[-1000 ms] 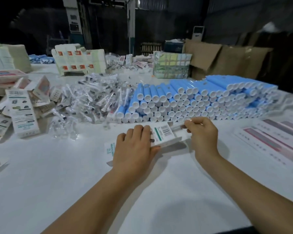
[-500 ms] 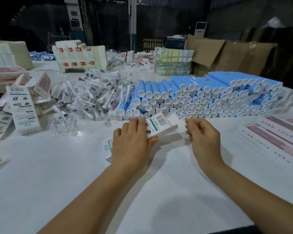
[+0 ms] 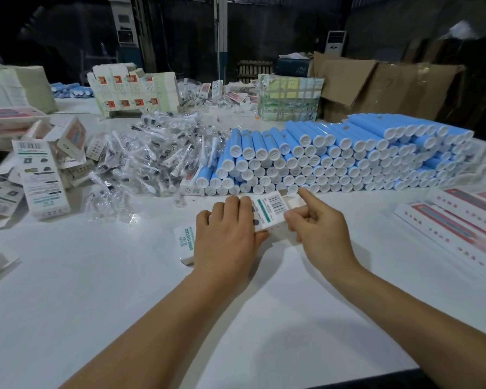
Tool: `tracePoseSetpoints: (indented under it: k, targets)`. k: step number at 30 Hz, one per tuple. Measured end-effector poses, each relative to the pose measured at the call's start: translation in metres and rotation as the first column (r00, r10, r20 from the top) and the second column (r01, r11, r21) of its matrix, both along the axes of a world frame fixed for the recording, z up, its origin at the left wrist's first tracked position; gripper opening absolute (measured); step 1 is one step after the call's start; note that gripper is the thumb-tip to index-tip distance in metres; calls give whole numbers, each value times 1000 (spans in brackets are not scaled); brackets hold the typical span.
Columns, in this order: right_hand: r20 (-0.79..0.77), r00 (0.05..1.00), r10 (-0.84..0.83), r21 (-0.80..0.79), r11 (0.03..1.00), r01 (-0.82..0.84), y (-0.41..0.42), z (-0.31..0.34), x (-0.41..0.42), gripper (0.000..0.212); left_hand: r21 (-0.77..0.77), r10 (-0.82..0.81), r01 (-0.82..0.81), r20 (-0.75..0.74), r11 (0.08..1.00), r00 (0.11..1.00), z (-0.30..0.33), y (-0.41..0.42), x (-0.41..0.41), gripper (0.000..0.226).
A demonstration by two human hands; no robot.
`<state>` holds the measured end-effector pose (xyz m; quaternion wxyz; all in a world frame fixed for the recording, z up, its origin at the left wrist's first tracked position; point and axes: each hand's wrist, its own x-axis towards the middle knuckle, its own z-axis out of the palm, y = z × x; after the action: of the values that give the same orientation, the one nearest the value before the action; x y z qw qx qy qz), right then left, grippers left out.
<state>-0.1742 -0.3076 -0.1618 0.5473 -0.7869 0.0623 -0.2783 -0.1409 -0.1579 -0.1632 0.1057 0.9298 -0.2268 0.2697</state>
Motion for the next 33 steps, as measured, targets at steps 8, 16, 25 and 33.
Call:
tracePoseSetpoints:
  k: [8,16,25,33]
  targets:
    - [-99,995,-33,51,998,38,3,3,5,22,59,-33,29,62,998,998,-2,-1,-7,55]
    - [-80,996,-44,-6,999,43,10,4,1,17,66,-33,26,109,997,993,-4,-3,-12,56]
    - [46,976,-213,274,942,193,-5,9,6,33,-82,-24,23,-7,996,1000,1,-1,-8,60]
    - [128,940,317,813,508,-283,6,10,8,28,-61,-31,33,39,998,999,1,-6,-13,60]
